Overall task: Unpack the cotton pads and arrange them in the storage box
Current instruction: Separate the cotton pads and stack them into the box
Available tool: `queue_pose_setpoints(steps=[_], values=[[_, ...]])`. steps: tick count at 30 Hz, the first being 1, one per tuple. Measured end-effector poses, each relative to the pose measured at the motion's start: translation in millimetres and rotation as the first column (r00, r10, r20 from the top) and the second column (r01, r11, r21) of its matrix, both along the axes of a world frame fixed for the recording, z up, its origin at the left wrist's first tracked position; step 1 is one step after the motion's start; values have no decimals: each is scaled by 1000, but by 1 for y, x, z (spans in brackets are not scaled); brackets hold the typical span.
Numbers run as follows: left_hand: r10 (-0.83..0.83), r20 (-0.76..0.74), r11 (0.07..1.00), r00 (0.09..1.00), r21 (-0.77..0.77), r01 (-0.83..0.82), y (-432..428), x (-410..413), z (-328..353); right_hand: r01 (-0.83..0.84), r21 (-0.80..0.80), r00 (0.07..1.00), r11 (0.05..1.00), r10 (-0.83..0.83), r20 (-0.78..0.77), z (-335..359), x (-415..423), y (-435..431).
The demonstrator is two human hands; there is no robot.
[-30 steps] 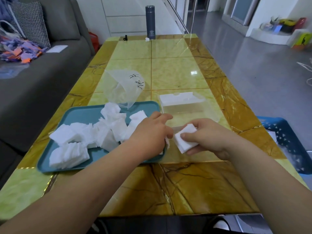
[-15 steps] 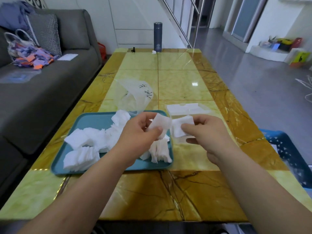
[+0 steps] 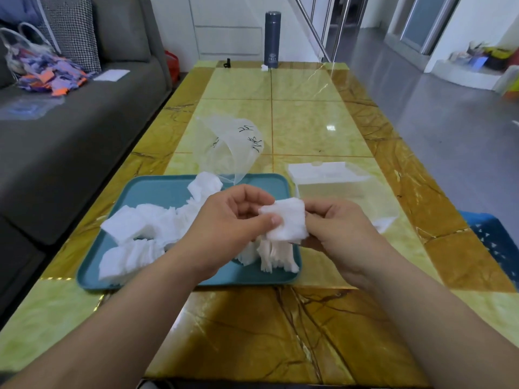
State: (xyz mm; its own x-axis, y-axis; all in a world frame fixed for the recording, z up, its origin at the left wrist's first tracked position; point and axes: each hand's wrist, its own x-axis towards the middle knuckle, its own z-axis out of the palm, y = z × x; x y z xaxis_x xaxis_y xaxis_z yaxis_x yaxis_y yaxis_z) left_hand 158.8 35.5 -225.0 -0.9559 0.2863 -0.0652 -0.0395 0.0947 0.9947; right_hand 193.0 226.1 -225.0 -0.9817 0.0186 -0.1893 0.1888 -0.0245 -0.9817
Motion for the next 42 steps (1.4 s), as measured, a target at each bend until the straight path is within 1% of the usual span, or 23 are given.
queue_pose_setpoints(steps=[2, 7, 12, 19, 21, 24, 26, 28, 30, 31, 34, 35, 37, 39, 42], values=[[22, -7, 1000, 1000, -19, -22, 0, -2, -1, -25, -20, 1000, 999, 24, -9, -2, 0, 0], [29, -44, 998, 999, -55, -31, 1, -3, -4, -10, -48, 1000, 999, 9, -19, -2, 2, 2], [18, -55, 999, 998, -43, -21, 2, -2, -5, 5, -24, 1000, 1000, -5, -29, -1, 5, 2], [39, -91, 999, 995, -10, -41, -1, 0, -7, -45, -21, 999, 999, 45, -19, 2, 9, -2], [50, -109, 999, 993, -15, -52, 0, 0, -8, -41, -63, 999, 997, 41, 5, 4, 8, -3], [69, -148, 996, 987, -44, -76, 4, 3, -11, -17, -170, 999, 985, 25, 45, 6, 7, -2], [63, -173, 995, 983, -72, -76, 5, 4, -11, -48, -107, 999, 993, 48, 2, 4, 8, -2], [70, -177, 994, 982, -69, -84, 4, 4, -8, -4, -87, 1000, 996, 2, -26, -1, 7, -1], [119, -147, 991, 982, -47, -127, 0, 1, -7, 53, -134, 999, 990, -54, -6, -5, 5, 2], [130, -118, 989, 984, -51, -137, -1, 0, -7, 53, -162, 999, 985, -54, 2, -6, 4, 3], [54, -19, 997, 998, -52, -55, -1, 2, -8, 6, -231, 1000, 973, -6, -1, -5, 3, 3], [25, 5, 999, 1000, -32, -24, 1, 3, -8, 4, -251, 1000, 968, -5, -3, -5, 3, 3], [14, 21, 1000, 1000, 14, -14, 1, 4, -7, 12, -284, 1000, 959, -15, -7, -4, 2, 1], [22, 65, 996, 998, 90, -27, 1, 2, -7, 27, -289, 999, 957, -31, -10, -4, 1, 2], [-20, 142, 980, 990, 198, -8, 2, 1, -9, 49, -293, 999, 955, -53, -5, -3, 1, 3]])
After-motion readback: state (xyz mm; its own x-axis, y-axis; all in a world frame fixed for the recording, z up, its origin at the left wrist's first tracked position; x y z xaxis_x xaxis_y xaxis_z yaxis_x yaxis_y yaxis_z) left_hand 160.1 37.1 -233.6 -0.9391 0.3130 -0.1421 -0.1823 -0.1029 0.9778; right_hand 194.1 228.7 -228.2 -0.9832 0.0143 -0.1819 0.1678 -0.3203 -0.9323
